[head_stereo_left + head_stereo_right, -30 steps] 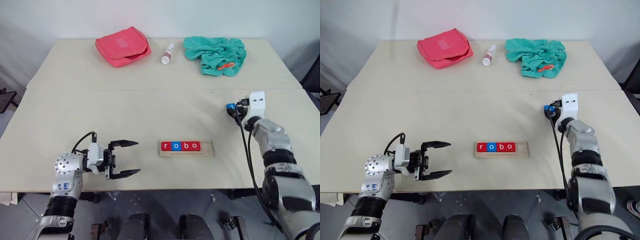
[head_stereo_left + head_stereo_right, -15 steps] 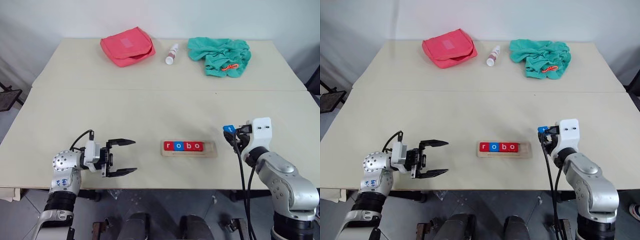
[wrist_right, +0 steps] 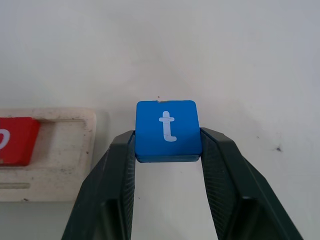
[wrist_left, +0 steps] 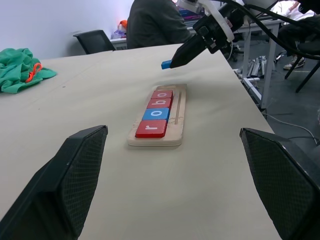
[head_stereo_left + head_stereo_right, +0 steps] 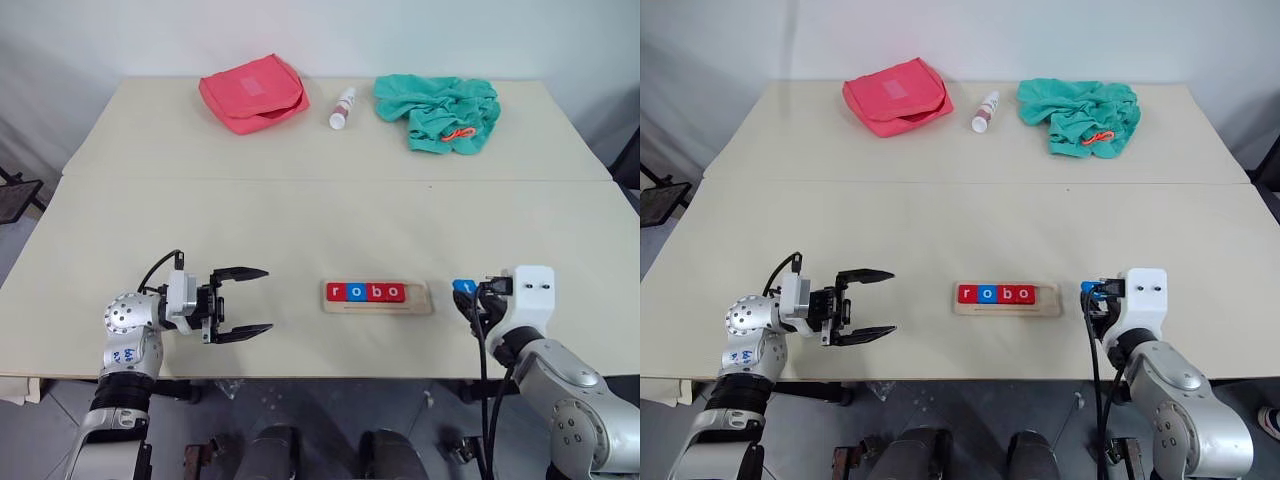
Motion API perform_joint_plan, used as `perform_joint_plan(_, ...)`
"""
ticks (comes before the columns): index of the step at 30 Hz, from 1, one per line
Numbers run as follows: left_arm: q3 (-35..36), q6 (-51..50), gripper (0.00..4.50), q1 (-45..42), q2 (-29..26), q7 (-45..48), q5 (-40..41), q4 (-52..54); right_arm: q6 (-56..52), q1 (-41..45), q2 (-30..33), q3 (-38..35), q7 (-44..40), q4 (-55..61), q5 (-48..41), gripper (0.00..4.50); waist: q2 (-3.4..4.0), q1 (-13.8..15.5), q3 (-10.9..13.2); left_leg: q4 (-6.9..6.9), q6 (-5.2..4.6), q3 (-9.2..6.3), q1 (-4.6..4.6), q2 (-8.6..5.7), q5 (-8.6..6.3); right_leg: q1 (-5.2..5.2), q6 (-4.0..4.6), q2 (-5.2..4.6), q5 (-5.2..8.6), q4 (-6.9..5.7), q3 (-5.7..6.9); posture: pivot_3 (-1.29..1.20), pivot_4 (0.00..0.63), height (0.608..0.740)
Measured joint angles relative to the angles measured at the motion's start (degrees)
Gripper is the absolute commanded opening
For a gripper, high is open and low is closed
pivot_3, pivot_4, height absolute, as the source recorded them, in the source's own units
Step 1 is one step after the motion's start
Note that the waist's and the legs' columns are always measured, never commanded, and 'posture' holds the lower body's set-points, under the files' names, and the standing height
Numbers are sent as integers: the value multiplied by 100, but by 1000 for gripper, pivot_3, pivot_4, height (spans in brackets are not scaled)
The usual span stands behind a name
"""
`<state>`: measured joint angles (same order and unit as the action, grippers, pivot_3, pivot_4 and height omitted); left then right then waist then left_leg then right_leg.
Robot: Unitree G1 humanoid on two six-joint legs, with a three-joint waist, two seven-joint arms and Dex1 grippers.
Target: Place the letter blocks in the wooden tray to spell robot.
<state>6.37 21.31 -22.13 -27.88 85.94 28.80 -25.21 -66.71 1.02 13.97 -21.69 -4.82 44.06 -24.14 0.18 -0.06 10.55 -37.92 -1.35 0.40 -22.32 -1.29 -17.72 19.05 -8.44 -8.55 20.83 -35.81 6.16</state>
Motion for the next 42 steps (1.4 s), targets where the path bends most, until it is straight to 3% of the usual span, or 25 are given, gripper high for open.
perform_joint_plan(6,-6,10,4500,-10,11,-2,0,1,74,-66,-22,2,-23,-154,0,4486,0,1,0,0,0,2,0,0,0,4,0,0,0,-3,-2,0,150,740)
perform_joint_plan(10,-10,12,4500,-10,20,-2,0,4,121,-178,140,16,-237,-153,-53,4486,0,2,0,0,0,4,-1,-1,0,5,0,0,0,-4,-3,0,150,740)
perform_joint_plan(12,-11,13,4500,-11,27,-3,0,6,234,-230,639,91,-584,-160,-54,4486,0,3,0,0,-2,6,-1,-1,-1,5,0,-1,0,-3,-5,0,150,740)
perform_joint_plan(16,-17,47,4500,-11,57,-3,0,8,1074,-374,2672,348,-2129,-467,-34,4486,2,6,3,0,-8,18,-1,2,-3,0,0,1,0,16,-6,0,150,740)
perform_joint_plan(20,-29,72,4500,-21,107,-3,-2,7,1885,-306,3557,653,-3269,-1188,24,4486,-2,6,3,-1,-8,22,0,3,-3,-4,0,0,0,19,-2,0,150,740)
perform_joint_plan(25,-49,130,4500,-26,169,-3,-5,-11,3186,371,4340,1325,-4556,-2470,419,4486,-3,3,3,-6,-9,22,0,4,-3,-10,0,-1,0,26,2,0,150,740)
perform_joint_plan(34,-66,197,4500,21,209,-5,-4,35,5260,2012,4534,2696,-6229,-4860,1501,4486,-6,-9,5,-14,-9,20,-2,6,-4,-15,-1,-3,0,30,16,0,150,740)
perform_joint_plan(42,-59,199,4500,282,218,-96,-3,326,6614,3345,4318,3417,-7041,-6530,2267,4486,-6,-2,5,-15,-9,12,-3,8,-4,-15,0,-4,0,29,25,0,150,740)
